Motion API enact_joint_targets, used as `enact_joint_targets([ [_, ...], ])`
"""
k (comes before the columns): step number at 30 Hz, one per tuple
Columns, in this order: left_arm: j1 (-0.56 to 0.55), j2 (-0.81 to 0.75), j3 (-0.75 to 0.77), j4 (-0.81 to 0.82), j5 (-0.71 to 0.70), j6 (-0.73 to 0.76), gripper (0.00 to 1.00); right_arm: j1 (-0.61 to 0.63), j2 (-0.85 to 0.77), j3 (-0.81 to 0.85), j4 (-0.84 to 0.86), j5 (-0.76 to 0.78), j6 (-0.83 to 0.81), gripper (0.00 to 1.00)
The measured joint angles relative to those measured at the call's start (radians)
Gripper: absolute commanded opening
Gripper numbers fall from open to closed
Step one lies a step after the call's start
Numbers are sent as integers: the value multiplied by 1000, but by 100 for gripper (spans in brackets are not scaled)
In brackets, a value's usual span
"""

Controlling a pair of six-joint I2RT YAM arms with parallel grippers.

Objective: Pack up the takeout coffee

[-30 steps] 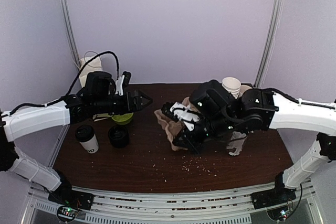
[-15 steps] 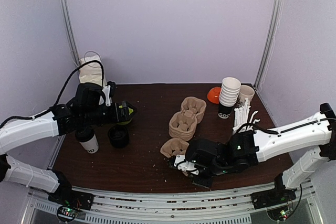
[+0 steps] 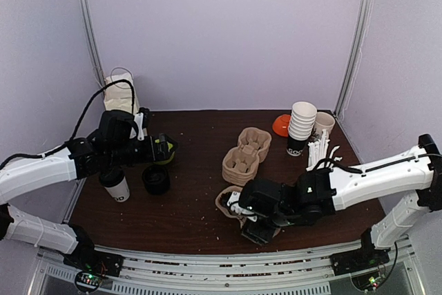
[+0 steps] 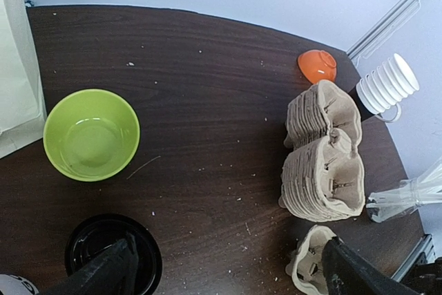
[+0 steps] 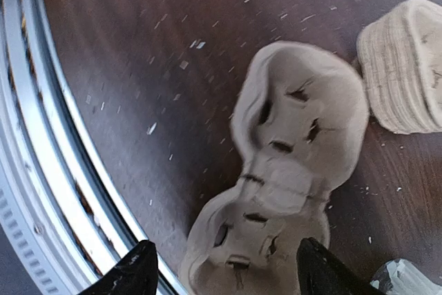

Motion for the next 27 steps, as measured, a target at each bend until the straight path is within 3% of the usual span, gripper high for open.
enact_joint_targets([
  [8, 0, -6, -20, -22, -19, 1, 96, -220, -2, 42, 106, -77, 455, 72],
  [14, 0, -16, -37, -29, -27, 11, 96, -242, -2, -19, 155, -184, 693, 75],
  [20, 0, -32, -61, -31, -47, 24, 96, -242, 19, -45, 192, -243, 814, 74],
  [27, 42, -63, -42, -89, -136, 53, 98, -225, 81, -18, 131, -207, 813, 74],
])
